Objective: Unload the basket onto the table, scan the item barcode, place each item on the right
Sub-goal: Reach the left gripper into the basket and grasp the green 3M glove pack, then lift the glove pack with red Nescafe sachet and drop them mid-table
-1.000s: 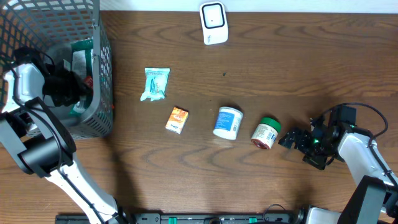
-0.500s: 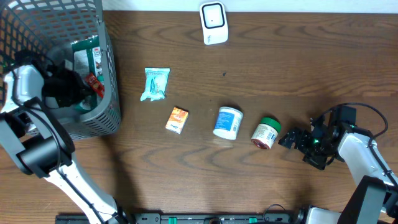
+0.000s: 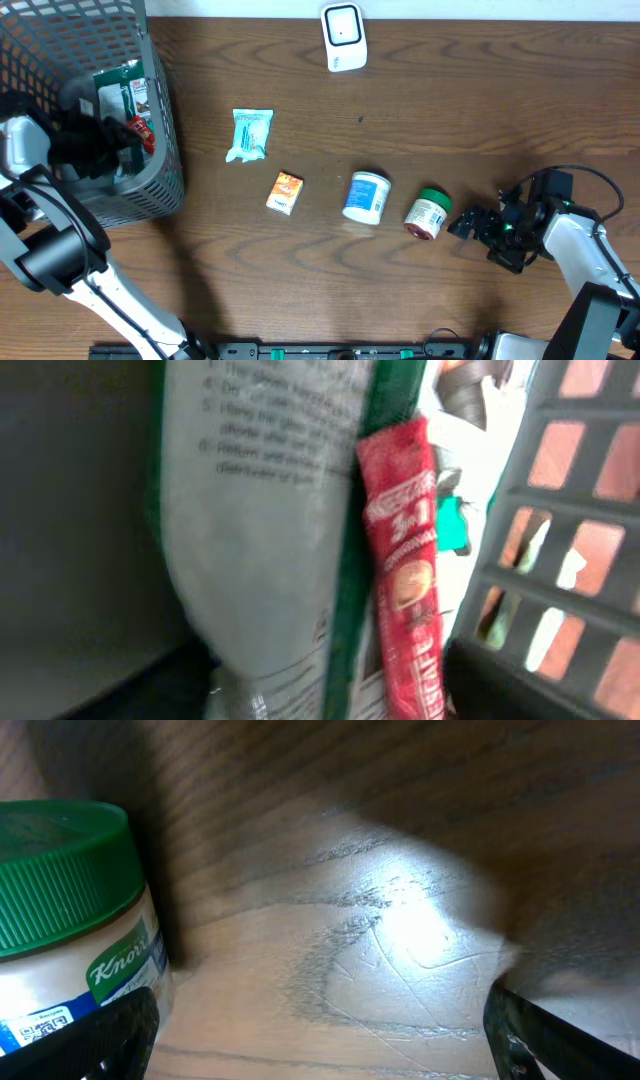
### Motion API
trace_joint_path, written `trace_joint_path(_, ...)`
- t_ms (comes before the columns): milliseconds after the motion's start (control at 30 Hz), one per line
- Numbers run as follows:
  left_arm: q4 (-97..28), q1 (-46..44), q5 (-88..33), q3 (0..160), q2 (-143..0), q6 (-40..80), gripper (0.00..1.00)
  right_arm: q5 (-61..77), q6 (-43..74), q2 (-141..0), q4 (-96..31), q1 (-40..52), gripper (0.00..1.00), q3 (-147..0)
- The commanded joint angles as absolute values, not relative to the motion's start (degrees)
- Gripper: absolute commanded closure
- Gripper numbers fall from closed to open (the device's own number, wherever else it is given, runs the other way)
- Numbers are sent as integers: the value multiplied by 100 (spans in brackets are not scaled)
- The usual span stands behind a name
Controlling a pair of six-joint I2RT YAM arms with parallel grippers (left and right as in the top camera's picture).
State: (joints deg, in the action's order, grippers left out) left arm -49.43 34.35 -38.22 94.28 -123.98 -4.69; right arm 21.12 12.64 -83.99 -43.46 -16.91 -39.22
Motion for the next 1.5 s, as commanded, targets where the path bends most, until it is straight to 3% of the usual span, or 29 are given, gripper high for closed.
trace_joint_path(0,-4869,3354,-4316,9380,-12184,-530,20,2130,1330,-8401,-4348,-1645,1,-3916)
trace_joint_path(433,-4211,2738,-4241,9229,-12691,-523,19,2198,1330,-8401,-4351,-1645,1,-3916)
trace_joint_path(600,-4198,2679,-3267,9225,-12864,-158,20,2198,1328,-8401,-4351,-1645,1,-3916)
trace_joint_path(633,-4209,2681,-3055,9216,-12881,-161,25,2196,1330,-8401,-4351,-1645,1,-3916)
trace_joint_path(700,-4248,2681,-2775,9209,-12881,-163,61,2196,1330,-8401,-4353,-1645,1,-3916)
trace_joint_path(733,-4274,2681,-2679,9209,-12881,-165,74,2196,1330,-8401,-4355,-1645,1,-3916)
trace_joint_path(767,-4281,2681,-2628,9209,-12881,-165,80,2198,1330,-8401,-4362,-1645,1,-3916)
trace_joint_path(967,-4268,2670,-2624,9203,-12881,-169,81,2196,1330,-8401,-4377,-1645,1,-3916)
trace_joint_path(1000,-4270,2670,-2622,9205,-12881,-167,92,2196,1330,-8401,-4379,-1645,1,-3916)
trace_joint_path(1033,-4270,2670,-2626,9205,-12881,-165,93,2196,1330,-8401,-4383,-1645,1,-3916)
trace_joint_path(1467,-4104,3188,-3365,9784,-11797,878,93,2196,1330,-8401,-4392,-1645,1,-3916)
